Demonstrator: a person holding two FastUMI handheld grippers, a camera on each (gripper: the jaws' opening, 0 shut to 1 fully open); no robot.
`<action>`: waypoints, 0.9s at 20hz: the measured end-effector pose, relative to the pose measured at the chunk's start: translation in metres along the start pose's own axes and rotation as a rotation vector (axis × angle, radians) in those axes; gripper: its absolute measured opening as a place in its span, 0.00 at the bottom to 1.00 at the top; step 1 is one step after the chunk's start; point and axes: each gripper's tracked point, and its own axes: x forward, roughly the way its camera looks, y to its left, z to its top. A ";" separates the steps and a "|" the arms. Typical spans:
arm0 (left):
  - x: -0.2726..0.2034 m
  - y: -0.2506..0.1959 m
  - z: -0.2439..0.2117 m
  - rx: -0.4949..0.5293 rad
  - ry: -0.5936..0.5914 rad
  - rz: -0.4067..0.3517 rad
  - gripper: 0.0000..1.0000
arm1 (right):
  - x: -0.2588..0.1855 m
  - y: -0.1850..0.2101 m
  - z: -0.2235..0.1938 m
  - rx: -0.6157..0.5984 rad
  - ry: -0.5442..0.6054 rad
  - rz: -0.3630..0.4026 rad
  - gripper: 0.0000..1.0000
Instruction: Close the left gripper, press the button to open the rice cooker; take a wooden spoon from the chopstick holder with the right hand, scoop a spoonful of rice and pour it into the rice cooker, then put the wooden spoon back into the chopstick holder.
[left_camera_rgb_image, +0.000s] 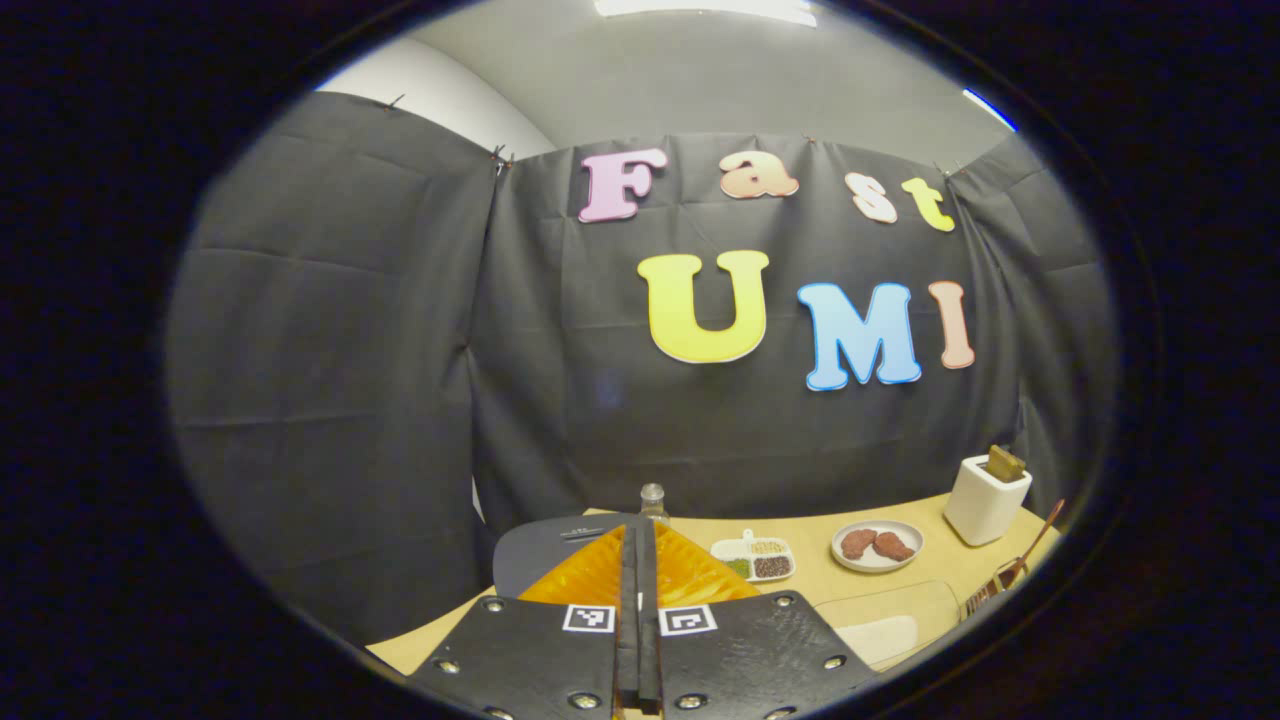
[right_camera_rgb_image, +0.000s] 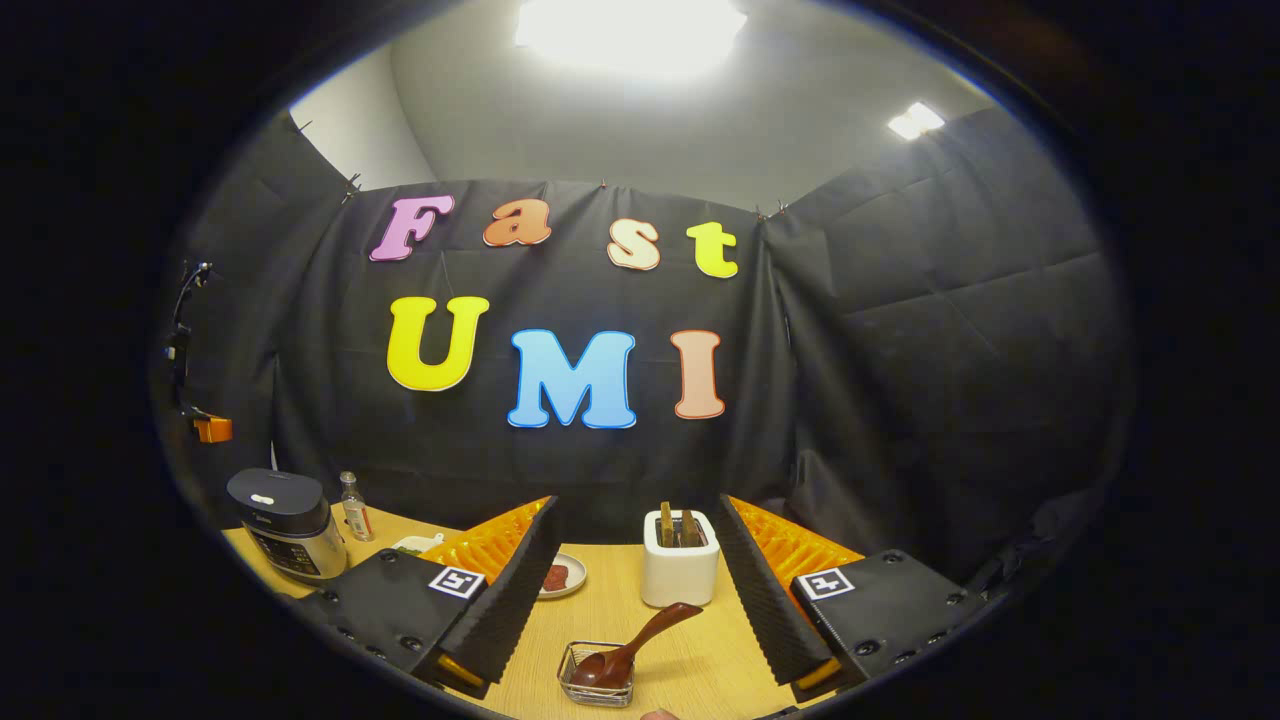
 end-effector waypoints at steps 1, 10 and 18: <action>0.011 0.002 -0.012 -0.009 0.019 -0.011 0.01 | 0.001 0.004 -0.002 -0.009 0.009 -0.005 0.98; 0.056 0.014 -0.100 -0.032 0.174 -0.033 0.01 | 0.004 0.024 0.000 -0.044 0.041 -0.052 0.97; 0.059 0.008 -0.131 -0.084 0.188 -0.024 0.03 | 0.005 0.032 -0.003 -0.066 0.055 -0.056 0.97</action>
